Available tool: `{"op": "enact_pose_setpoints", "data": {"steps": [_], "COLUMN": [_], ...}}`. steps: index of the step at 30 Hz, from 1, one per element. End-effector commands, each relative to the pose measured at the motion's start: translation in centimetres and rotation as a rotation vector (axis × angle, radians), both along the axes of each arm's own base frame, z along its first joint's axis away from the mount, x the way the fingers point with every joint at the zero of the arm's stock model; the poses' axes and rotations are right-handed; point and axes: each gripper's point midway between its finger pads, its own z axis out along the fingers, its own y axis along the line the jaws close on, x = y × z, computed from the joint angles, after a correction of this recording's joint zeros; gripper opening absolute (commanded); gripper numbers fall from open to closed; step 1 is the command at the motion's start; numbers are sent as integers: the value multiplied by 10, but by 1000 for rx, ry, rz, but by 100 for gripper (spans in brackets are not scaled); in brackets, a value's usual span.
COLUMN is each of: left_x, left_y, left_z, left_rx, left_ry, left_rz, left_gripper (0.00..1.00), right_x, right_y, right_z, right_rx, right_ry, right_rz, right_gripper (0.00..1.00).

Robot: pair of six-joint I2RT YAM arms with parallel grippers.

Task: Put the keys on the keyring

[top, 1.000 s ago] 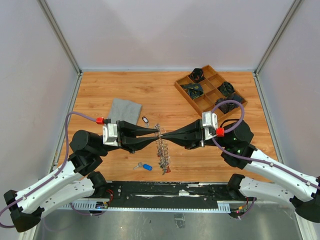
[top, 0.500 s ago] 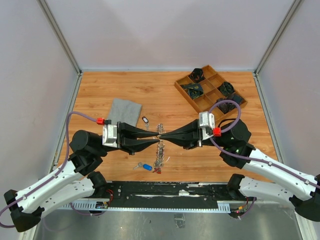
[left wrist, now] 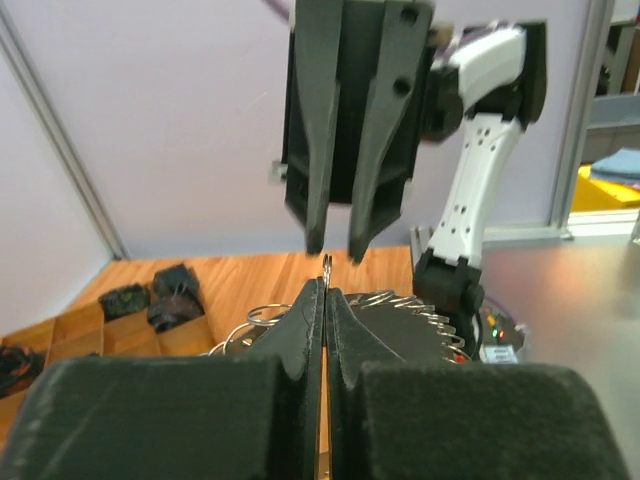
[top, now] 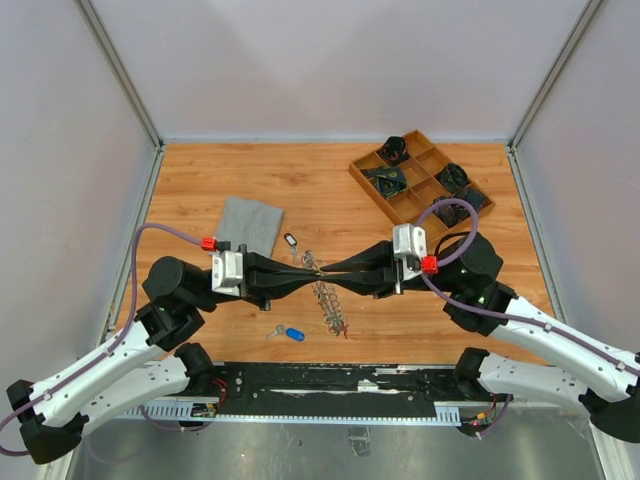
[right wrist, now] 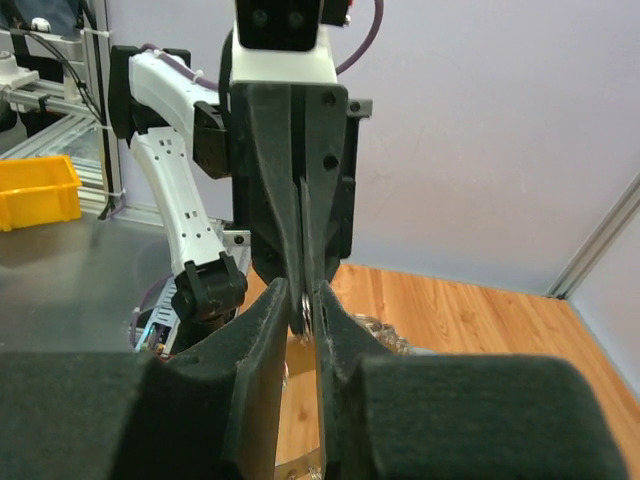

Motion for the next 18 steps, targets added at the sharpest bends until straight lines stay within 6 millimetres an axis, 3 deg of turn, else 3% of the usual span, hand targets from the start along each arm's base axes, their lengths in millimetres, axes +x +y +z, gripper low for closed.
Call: {"op": "enact_pose_setpoints", "data": {"steps": [1, 10, 18], "left_x": [10, 27, 29], "left_y": [1, 2, -1], "left_z": [-10, -42, -43], "left_rx": [124, 440, 459], "left_ry": [-55, -101, -127], "left_rz": [65, 107, 98], "left_gripper": [1, 0, 0], "right_x": [-13, 4, 18], "right_y": [-15, -42, -44], "right_z": [11, -45, -54], "right_rx": [-89, -434, -473], "right_ry": [-113, -146, -141], "right_rz": [3, -119, -190], "right_gripper": [22, 26, 25]}}
